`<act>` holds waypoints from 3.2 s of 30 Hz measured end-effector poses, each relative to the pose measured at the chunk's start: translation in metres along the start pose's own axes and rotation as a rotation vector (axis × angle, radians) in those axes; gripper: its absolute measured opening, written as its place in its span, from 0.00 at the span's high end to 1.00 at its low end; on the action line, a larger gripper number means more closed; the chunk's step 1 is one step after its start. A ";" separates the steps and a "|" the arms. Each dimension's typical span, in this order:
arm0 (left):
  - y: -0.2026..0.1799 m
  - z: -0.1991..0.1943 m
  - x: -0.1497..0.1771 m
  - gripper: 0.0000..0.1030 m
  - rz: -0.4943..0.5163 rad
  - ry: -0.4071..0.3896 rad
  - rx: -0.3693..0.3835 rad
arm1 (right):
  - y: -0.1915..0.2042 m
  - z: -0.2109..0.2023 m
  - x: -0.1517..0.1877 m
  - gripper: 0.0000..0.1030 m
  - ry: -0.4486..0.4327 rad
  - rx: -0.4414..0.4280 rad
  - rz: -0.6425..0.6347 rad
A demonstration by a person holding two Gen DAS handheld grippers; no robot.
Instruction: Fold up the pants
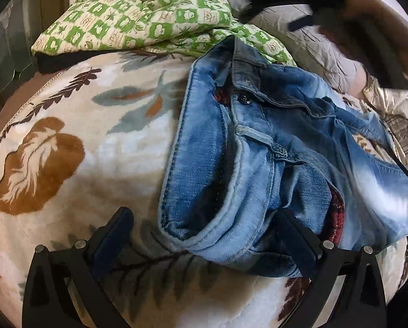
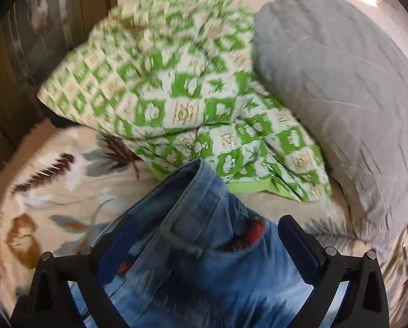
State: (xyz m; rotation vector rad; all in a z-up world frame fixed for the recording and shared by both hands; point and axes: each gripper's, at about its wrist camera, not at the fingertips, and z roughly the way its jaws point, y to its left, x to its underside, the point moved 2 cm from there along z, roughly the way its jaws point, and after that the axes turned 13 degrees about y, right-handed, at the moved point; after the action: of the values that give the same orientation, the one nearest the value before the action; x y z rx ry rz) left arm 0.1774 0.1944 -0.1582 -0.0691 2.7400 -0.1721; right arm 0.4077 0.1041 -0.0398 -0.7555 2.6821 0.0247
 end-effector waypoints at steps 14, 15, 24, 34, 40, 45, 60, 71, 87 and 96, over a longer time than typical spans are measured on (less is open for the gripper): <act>0.004 -0.023 0.005 0.76 0.029 -0.056 0.169 | 0.025 0.062 -0.023 0.87 0.096 0.220 -0.140; 0.004 -0.030 0.006 0.76 0.025 -0.077 0.188 | 0.027 0.056 -0.023 0.87 0.084 0.220 -0.146; 0.039 -0.101 0.039 0.77 -0.051 -0.255 0.205 | 0.074 -0.048 -0.044 1.00 -0.153 0.133 -0.203; 0.054 -0.080 0.057 0.76 -0.061 -0.151 0.182 | 0.147 -0.033 -0.049 1.00 -0.078 0.145 -0.256; 0.069 -0.075 0.058 0.11 -0.147 -0.130 0.071 | 0.112 -0.007 -0.037 0.96 0.005 0.132 -0.159; 0.092 -0.082 0.064 0.06 -0.236 -0.154 0.079 | 0.089 -0.004 -0.020 0.00 -0.006 0.133 -0.138; 0.060 -0.037 0.046 0.06 -0.096 0.002 0.118 | 0.094 0.042 -0.019 0.01 0.107 0.195 -0.156; 0.059 -0.040 0.048 0.81 -0.058 -0.040 0.141 | 0.084 0.085 -0.008 0.85 0.185 0.253 -0.183; 0.084 -0.072 0.061 0.83 -0.121 -0.135 0.116 | 0.150 0.031 -0.032 0.85 0.010 0.218 -0.240; 0.093 -0.063 0.061 0.34 -0.188 -0.095 0.056 | 0.134 0.058 -0.030 0.04 0.064 0.180 -0.160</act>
State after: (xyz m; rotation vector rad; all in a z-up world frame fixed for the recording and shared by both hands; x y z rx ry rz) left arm 0.0944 0.2892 -0.1364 -0.3117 2.6294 -0.2897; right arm 0.3820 0.2407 -0.0942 -0.9234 2.6289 -0.2810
